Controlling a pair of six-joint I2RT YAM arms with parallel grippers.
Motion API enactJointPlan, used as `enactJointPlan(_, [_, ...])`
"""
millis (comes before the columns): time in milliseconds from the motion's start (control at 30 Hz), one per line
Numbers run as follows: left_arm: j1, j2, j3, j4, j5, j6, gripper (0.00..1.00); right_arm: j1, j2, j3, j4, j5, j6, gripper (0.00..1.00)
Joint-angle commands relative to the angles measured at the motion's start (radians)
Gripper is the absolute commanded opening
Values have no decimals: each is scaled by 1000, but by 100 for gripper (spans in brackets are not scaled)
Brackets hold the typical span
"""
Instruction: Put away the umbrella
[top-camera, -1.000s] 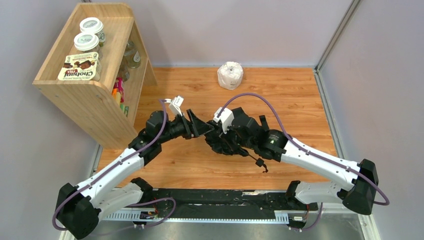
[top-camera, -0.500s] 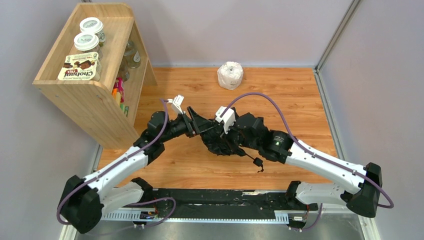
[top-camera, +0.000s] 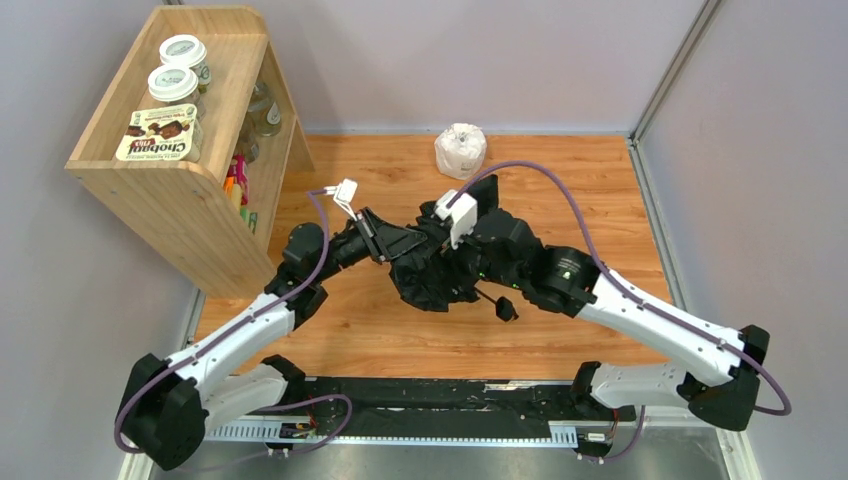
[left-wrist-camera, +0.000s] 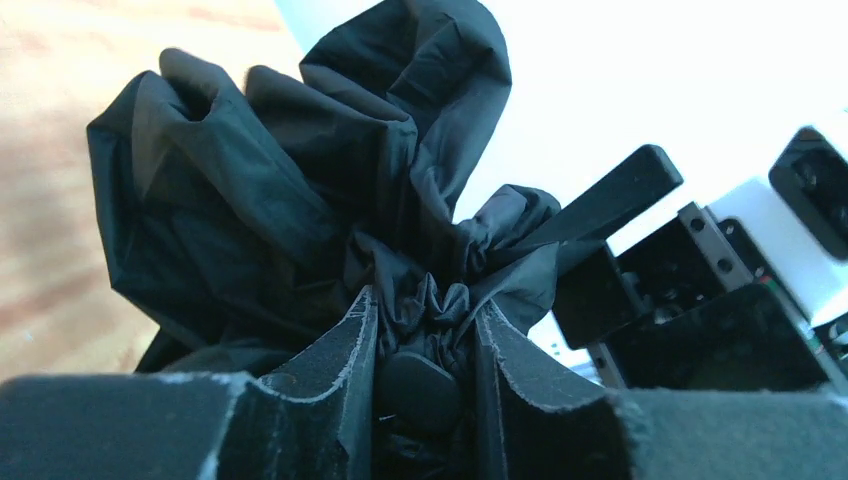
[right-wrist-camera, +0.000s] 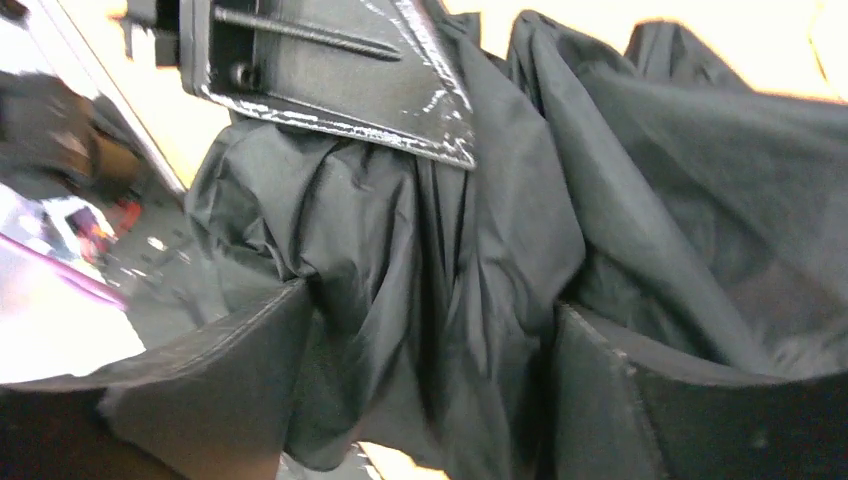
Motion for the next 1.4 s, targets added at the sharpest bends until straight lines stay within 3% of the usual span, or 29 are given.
enactJointPlan(0, [8, -117, 92, 51, -148, 215, 0, 3, -114, 91, -80, 50, 320, 93])
enactJointPlan(67, [8, -156, 73, 126, -238, 264, 0, 0, -190, 45, -11, 41, 449, 100])
enactJointPlan(167, [7, -190, 34, 293, -378, 322, 0, 0, -268, 2, 103, -15, 592, 100])
enactJointPlan(333, [8, -165, 48, 429, -426, 368, 0, -5, -268, -13, 259, -49, 716, 100])
enactJointPlan(433, [8, -153, 57, 449, -433, 347, 0, -6, -228, 2, 379, -146, 543, 95])
enactJointPlan(533, [8, -145, 51, 485, -435, 304, 0, -11, -199, 22, 370, -66, 317, 83])
enactJointPlan(600, [7, -147, 48, 487, -450, 281, 0, -34, -163, 45, 373, -97, 270, 77])
enactJointPlan(767, [8, -153, 50, 496, -459, 252, 0, -40, -102, 57, 399, -170, 177, 78])
enactJointPlan(867, [8, -163, 51, 493, -465, 240, 0, -54, -136, 74, 352, -106, 85, 86])
enactJointPlan(1000, [8, -179, 51, 470, -478, 226, 0, -135, -139, 94, 353, -270, 137, 88])
enactJointPlan(1133, [8, -171, 56, 482, -485, 209, 0, -140, -113, 116, 348, -279, 141, 85])
enactJointPlan(1367, [8, -134, 69, 519, -490, 165, 0, -147, -14, 163, 394, -515, 268, 76])
